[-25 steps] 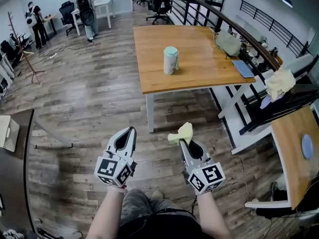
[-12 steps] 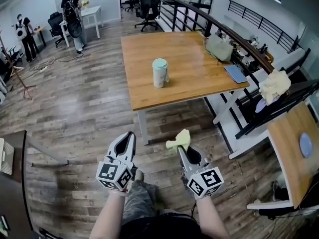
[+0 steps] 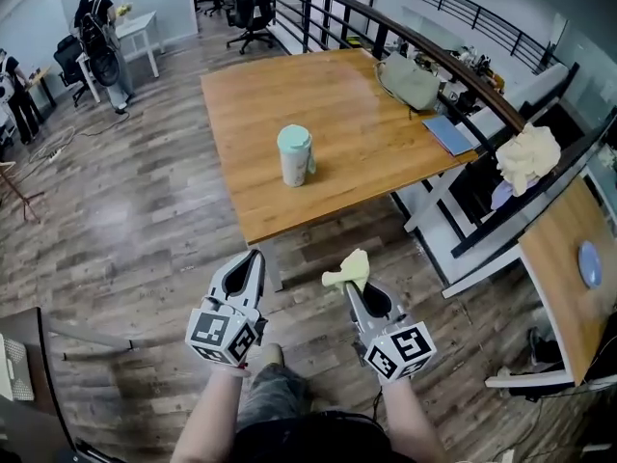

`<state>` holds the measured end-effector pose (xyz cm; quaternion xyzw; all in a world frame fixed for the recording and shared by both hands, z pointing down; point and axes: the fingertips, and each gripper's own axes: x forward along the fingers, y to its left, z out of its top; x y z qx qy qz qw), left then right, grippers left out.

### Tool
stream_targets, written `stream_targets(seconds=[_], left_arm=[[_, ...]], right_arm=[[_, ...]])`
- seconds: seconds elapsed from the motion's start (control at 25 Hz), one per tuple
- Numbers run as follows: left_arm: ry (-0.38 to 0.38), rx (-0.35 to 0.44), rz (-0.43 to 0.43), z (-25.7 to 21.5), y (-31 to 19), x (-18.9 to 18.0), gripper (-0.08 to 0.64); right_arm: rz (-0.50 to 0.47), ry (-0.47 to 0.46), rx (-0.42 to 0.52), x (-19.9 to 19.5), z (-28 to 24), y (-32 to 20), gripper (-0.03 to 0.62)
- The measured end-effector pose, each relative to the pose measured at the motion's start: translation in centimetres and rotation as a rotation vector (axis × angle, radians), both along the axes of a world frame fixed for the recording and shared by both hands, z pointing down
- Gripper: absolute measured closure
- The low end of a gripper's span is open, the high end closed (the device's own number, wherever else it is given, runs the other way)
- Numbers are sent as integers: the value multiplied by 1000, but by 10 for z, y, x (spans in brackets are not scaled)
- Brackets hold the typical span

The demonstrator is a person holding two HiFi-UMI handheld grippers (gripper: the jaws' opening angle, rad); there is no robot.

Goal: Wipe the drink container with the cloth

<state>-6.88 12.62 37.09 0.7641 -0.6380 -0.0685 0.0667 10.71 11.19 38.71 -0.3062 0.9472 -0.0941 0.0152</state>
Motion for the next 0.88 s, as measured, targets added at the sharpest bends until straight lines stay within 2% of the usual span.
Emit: stream_targets(seconds=[0.44, 0.64, 0.88], left_arm=[[-9, -42, 123, 13, -82, -65, 565], [-49, -30, 190, 13, -110, -77, 563], [-83, -47, 277, 16, -134, -73, 544]], right_arm=[[120, 9, -41, -57, 8, -72, 547], [145, 8, -33, -79, 9, -90, 547], [151, 26, -62, -92, 19, -104, 547]])
